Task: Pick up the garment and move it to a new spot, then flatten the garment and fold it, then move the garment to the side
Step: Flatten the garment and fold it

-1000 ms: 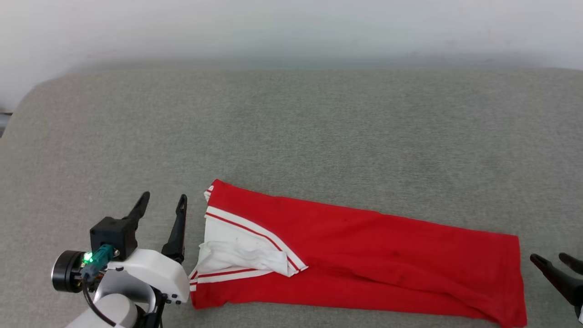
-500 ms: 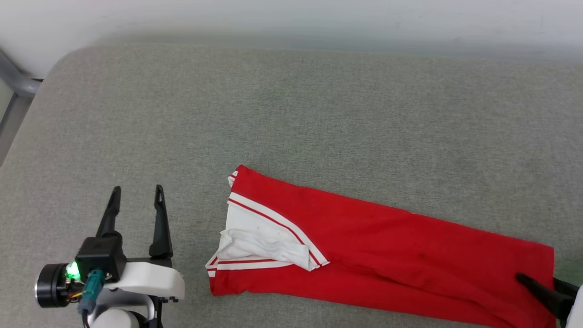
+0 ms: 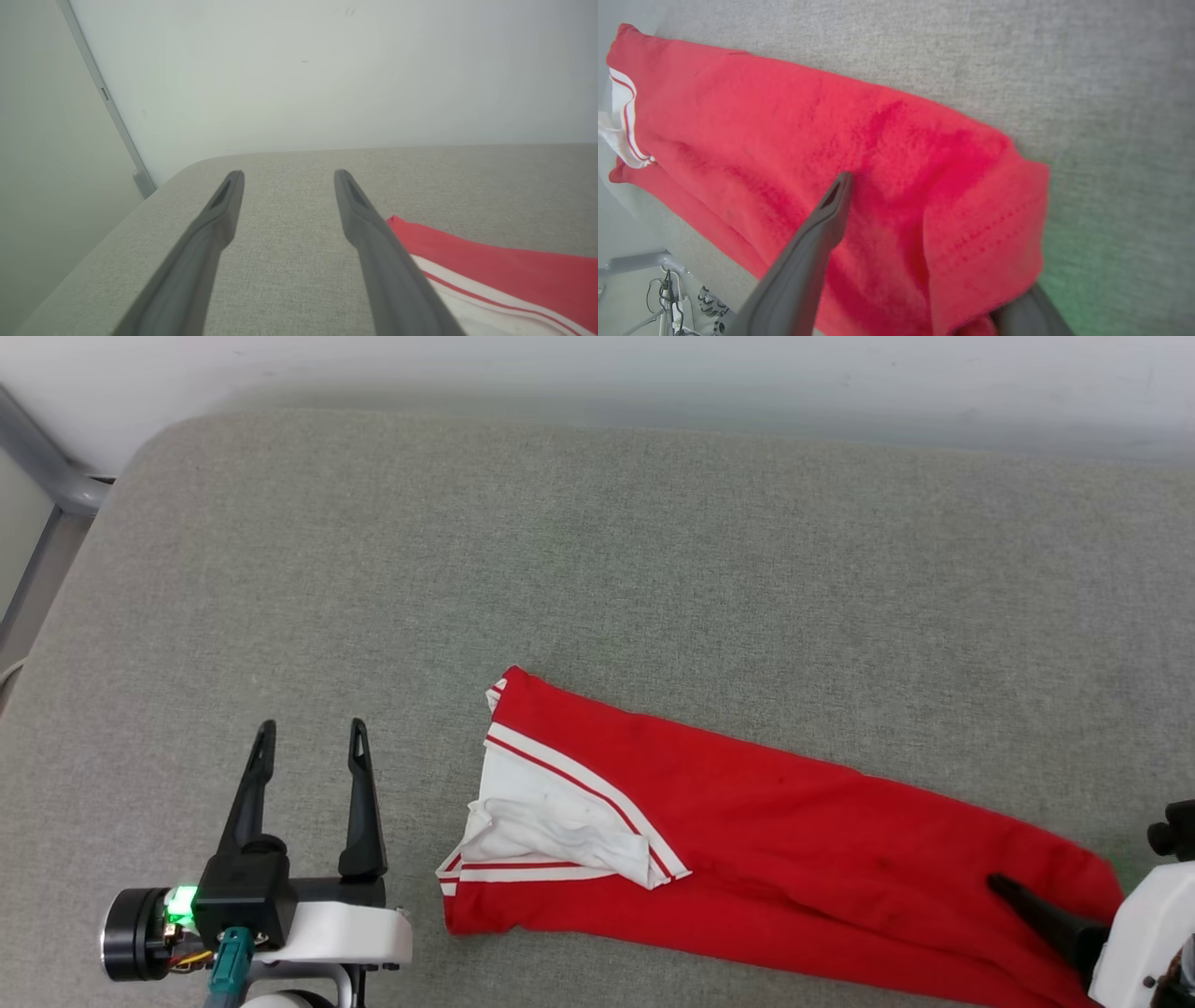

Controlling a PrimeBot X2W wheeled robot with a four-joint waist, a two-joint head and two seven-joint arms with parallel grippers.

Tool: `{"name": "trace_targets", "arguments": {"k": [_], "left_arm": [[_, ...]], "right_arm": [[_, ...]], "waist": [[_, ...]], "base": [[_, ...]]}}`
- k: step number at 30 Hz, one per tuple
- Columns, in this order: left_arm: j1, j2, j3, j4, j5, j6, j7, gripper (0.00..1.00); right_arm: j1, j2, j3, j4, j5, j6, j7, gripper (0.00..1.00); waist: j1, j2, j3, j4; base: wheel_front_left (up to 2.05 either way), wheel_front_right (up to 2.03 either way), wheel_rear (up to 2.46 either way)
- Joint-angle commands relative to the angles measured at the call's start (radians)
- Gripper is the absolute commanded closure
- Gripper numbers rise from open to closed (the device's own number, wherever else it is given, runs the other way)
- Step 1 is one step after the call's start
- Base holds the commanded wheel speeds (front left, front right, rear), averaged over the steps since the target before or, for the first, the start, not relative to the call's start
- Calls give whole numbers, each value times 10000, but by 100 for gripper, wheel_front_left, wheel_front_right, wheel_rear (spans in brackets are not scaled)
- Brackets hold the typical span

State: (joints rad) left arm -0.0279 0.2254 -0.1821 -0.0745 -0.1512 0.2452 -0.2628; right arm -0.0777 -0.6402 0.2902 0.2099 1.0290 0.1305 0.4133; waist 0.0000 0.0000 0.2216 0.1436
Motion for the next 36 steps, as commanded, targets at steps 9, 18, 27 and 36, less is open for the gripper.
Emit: {"name": "trace_targets", "arguments": {"k": [9, 18, 27, 36], "left_arm": [[424, -639, 774, -22, 720, -676, -24, 0], [664, -849, 919, 23, 1164, -1027, -24, 0], [849, -944, 1004, 220, 1229, -1207, -24, 0], [1058, -1019, 1033, 345, 1318, -1395, -24, 0]], "right_arm": [[-162, -374, 484, 710, -197, -6, -710, 100], [-801, -1496, 0, 1476, -61, -9, -860, 100], [-1119, -1912, -321, 2284, -449, -8, -464, 100], [-584, -1611, -601, 655, -196, -3, 421, 100]], "waist": [[0, 0, -172, -94], [0, 0, -383, -263], [0, 0, -620, -303], [0, 0, -920, -530]], "base": [[0, 0, 0], [0, 0, 0], [0, 0, 0], [0, 0, 0]]}}
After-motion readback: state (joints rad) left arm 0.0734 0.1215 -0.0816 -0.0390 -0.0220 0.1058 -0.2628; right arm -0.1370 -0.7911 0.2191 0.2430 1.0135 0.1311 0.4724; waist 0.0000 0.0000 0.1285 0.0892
